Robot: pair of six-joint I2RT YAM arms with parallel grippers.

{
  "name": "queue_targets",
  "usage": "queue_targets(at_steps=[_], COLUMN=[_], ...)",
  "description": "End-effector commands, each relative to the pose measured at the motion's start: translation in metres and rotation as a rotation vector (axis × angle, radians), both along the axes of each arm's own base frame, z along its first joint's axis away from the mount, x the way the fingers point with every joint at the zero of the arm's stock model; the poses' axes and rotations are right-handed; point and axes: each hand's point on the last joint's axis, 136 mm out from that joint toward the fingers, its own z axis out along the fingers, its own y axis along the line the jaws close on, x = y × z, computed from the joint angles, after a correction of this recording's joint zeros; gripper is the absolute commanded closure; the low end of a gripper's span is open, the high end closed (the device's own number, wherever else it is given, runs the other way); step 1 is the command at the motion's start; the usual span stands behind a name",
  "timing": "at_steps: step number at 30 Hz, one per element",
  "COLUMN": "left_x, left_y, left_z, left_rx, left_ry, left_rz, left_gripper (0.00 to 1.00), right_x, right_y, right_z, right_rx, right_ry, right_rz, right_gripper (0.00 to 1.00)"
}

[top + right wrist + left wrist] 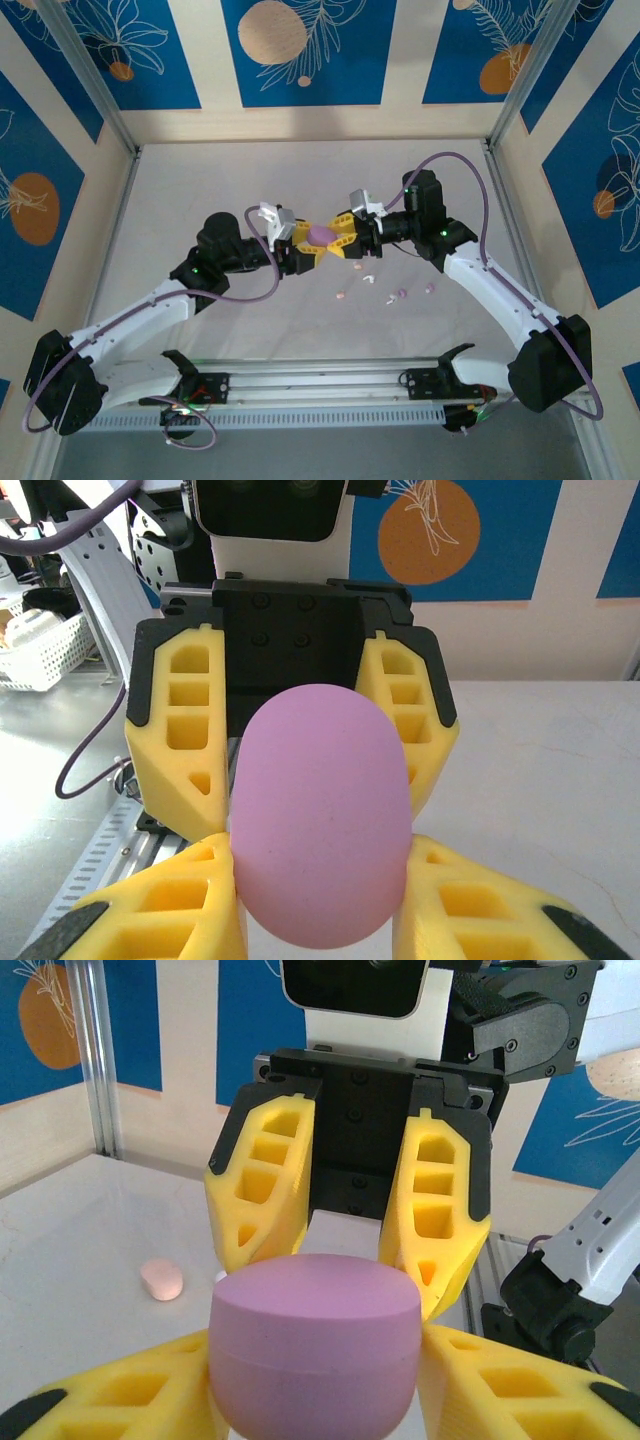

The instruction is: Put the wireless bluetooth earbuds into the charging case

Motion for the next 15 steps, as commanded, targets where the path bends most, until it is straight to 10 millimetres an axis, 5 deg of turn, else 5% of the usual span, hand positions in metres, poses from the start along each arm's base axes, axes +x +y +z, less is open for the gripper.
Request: queue_targets(at_steps=[1,12,15], left_x=[-0.0107,-0.0116,-0.0112], left_y=[-0.005,-0.0068,-0.0079], left_z=[0.0257,0.0282,0.0253], left_rx=[-0.061,-0.071,-0.057], left_ry=[-0.048,-0.032,-0.024], left_rz=[-0.074,-0.089,-0.094], left_gripper=[0.52,0.57,0.65], right_x=[0.0001,-0.0034,-0.0048], right_y=[-0.0013,-0.0012,-0.0011], right_z=[0.0031,-0.0009,-0.0001], right_rx=[-0.002,-0.02,-0.019], right_ry=[-0.041,-0.08,-0.078], right_rz=[-0.018,-0.016,-0.01], right_gripper=[0.7,0.69,0.69])
